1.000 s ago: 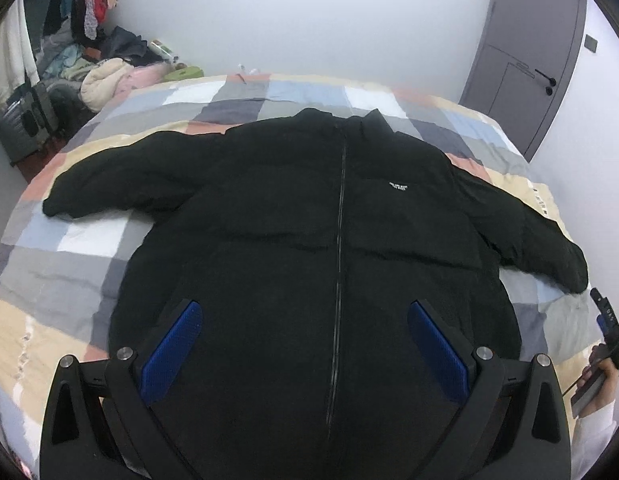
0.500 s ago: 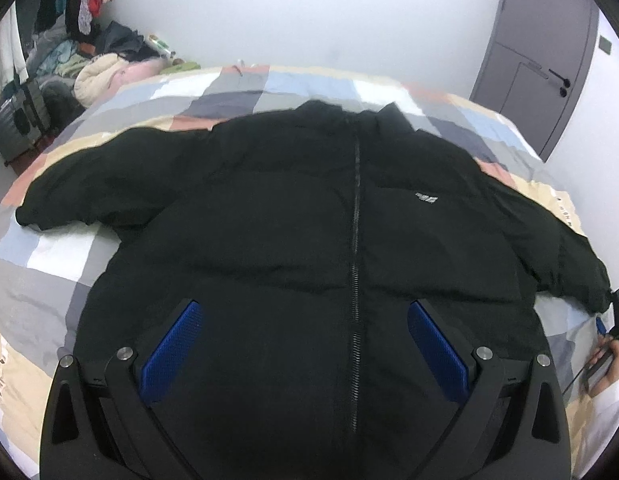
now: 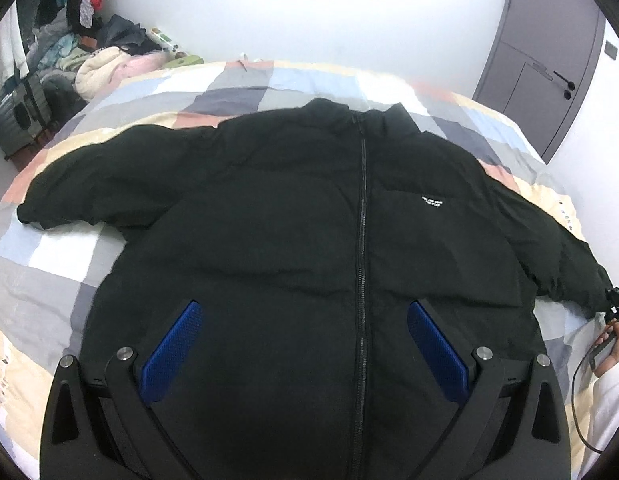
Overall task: Fold large clothes
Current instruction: 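Move the right gripper to the jacket sleeve cuff and grasp it, then lift the sleeve with the right gripper and fold it across the jacket body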
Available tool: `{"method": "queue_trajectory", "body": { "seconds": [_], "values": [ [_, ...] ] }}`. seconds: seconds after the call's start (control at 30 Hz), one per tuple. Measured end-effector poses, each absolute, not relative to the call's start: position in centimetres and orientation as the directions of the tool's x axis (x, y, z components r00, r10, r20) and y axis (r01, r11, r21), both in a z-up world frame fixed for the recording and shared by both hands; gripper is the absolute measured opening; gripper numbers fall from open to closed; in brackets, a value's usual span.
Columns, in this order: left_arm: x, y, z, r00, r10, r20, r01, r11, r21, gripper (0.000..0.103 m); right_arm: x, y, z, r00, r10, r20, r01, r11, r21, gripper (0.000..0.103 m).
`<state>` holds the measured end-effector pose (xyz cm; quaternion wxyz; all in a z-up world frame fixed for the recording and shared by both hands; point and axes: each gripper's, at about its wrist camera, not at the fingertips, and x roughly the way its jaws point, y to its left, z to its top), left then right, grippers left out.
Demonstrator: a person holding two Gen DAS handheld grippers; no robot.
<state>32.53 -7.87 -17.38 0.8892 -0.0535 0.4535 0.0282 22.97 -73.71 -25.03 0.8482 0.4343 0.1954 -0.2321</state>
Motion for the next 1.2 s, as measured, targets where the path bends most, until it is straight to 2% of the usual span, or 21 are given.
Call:
{"method": "queue_trajectory", "body": {
  "seconds": [0.37,0.63,0.83,1.2],
  "values": [
    [27.6,-5.4,-10.9,0.639,0.016,-0.769,-0.090,0.995,-0.054,0.103,19.0,-71.5,-15.6,0.842,-0.300,-0.448,0.535,0.563,0.629,0.003],
    [23.7,-4.3,-6.9,0.660,0.007,-0.751,-0.070,0.996,-0.053,0.103,18.0,-67.8,-7.7,0.876,-0.304,-0.374,0.476,0.662,0.578,0.003],
    [20.7,-3.6,-4.7,0.691,-0.010,-0.723,-0.053,0.997,-0.065,0.103,19.0,-62.9,-1.6,0.896,-0.278,-0.347,0.424,0.771,0.476,0.003],
    [17.7,-1.1,-3.5,0.710,0.010,-0.704,-0.074,0.995,-0.061,0.103,22.1,-52.6,5.6,0.941,-0.198,-0.275,0.281,0.909,0.306,0.004]
  ]
}}
